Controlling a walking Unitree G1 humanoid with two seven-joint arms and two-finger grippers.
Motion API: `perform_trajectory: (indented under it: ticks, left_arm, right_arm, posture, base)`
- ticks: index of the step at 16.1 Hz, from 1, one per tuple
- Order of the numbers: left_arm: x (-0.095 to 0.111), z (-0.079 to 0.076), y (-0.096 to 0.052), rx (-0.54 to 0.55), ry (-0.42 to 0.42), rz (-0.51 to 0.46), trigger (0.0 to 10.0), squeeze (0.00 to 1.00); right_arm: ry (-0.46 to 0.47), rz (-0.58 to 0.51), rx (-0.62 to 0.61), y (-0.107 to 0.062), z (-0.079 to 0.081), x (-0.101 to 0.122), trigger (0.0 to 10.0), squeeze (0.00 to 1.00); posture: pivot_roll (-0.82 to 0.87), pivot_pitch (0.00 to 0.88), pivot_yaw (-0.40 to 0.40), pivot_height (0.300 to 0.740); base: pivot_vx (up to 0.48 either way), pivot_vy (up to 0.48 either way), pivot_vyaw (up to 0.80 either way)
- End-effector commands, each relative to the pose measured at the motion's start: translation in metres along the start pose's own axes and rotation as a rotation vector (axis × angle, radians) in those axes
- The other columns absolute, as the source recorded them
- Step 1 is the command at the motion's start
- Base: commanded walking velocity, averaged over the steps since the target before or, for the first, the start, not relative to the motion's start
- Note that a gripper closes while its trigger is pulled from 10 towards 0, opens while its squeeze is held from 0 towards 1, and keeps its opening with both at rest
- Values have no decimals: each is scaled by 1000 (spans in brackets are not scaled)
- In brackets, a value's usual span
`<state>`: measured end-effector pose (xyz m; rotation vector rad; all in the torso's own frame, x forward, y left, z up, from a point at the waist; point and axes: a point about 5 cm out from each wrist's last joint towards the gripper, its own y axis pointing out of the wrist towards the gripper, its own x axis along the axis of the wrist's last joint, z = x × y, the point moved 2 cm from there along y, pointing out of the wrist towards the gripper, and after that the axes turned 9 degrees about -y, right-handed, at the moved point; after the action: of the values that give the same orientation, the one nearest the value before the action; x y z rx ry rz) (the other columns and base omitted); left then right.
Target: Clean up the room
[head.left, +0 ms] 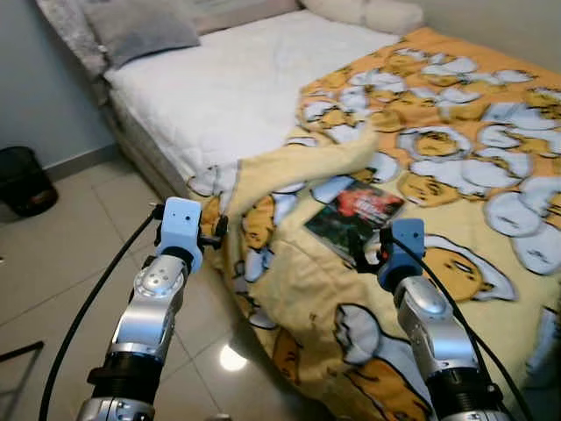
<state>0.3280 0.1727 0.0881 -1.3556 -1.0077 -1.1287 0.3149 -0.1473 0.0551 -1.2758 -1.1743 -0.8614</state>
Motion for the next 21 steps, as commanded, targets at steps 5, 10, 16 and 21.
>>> perform_trajectory:
  ticks: [5, 10, 16, 21]
  left_arm:
    - [3, 6, -2, -22, -20, -10, 10000, 533]
    - [3, 6, -2, -36, -31, -8, 10000, 545]
    - [1, 2, -3, -61, -30, -1, 10000, 545]
    - [3, 0, -2, -79, 24, -11, 10000, 506]
  right_arm:
    - [12, -5, 21, 3, 8, 4, 10000, 0]
    - [-14, -4, 33, 3, 9, 5, 10000, 0]
    - [25, 20, -42, 3, -4, 2, 10000, 0]
    - [35, 27, -27, 3, -1, 0, 10000, 0]
  posture:
    - [-50, 0, 34, 740]
    - [-50, 0, 34, 740]
    - [-51, 0, 35, 740]
    - [-49, 0, 34, 740]
  base:
    - [51, 0, 0]
    - [313, 0, 0]
    - [399, 0, 229]
    - [153, 0, 0]
